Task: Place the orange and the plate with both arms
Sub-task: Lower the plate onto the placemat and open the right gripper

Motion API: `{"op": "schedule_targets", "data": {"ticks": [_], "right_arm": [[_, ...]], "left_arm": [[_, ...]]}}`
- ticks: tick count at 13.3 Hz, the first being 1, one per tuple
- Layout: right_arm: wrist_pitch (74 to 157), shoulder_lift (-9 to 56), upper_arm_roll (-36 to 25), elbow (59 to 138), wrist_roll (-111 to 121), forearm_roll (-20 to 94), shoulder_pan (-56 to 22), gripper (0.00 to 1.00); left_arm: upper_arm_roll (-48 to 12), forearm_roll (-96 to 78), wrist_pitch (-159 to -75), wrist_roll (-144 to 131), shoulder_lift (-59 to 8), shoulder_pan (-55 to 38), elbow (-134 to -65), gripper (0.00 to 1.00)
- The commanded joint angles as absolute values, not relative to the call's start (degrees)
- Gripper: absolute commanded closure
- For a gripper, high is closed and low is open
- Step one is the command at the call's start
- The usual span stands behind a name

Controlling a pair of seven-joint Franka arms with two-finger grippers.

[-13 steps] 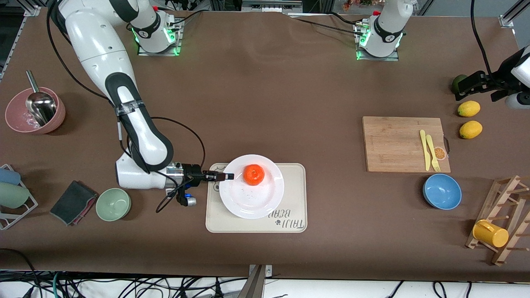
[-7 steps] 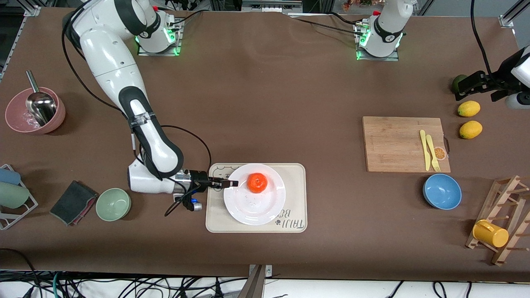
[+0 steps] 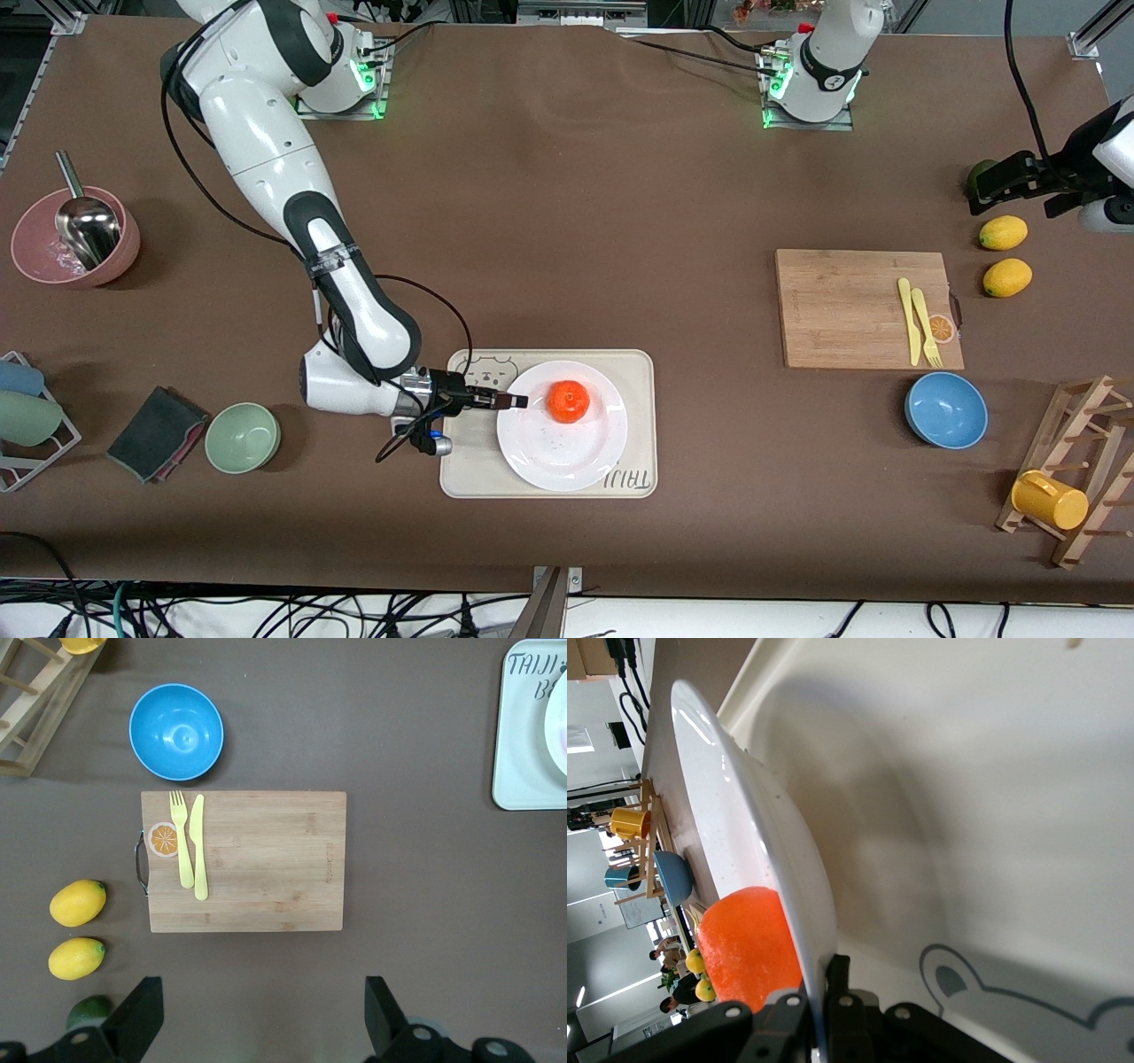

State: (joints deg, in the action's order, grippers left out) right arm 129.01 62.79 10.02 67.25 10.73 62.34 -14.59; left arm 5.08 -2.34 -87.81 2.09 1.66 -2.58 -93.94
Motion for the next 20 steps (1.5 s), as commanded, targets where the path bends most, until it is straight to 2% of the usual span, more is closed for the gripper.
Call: {"op": "schedule_targets", "data": {"ticks": [1,2,3,4,5,6,8,10,13,20], "right_arm": [[128.85,64.07,10.55,65.3,11.25,63.19,-14.33,0.94],[128.85,64.16,10.55,65.65,11.42,63.11,-14.33,0.82],[128.76,64.07,10.55,65.83,12.9,63.11,-14.33,0.65],[128.59,64.07,10.55,66.18,13.79,63.11,-14.07,0.45],[128.5,63.9,10.55,66.44,13.89,63.02,-13.98,0.17],[128.41,63.64,10.46,66.53,13.89,63.02,-13.8,0.0],[128.23,62.5,10.37,66.45,13.19,59.53,-14.15,0.0],[127.71,60.65,10.37,66.53,12.83,49.44,-13.98,0.0],[123.5,57.06,8.63,67.5,10.48,44.75,-14.06,0.0],[113.93,46.69,8.35,67.5,2.81,7.69,-16.43,0.0]], "left_arm": [[4.83,-3.52,-87.28,2.81,1.41,-2.02,-92.99,0.0],[4.83,-3.52,-87.28,2.81,1.41,-2.02,-92.99,0.0],[4.83,-3.52,-87.28,2.81,1.41,-2.02,-92.99,0.0],[4.83,-3.52,-87.28,2.81,1.41,-2.02,-92.99,0.0],[4.83,-3.52,-87.28,2.81,1.41,-2.02,-92.99,0.0],[4.83,-3.52,-87.28,2.73,1.41,-2.02,-92.99,0.0],[4.83,-3.52,-87.27,2.81,1.41,-2.02,-92.99,0.0],[4.83,-3.52,-87.19,2.81,1.41,-2.02,-92.99,0.0],[4.83,-3.52,-87.19,2.81,1.41,-2.02,-92.99,0.0],[4.83,-3.52,-87.27,2.81,1.41,-2.02,-92.99,0.0]]}}
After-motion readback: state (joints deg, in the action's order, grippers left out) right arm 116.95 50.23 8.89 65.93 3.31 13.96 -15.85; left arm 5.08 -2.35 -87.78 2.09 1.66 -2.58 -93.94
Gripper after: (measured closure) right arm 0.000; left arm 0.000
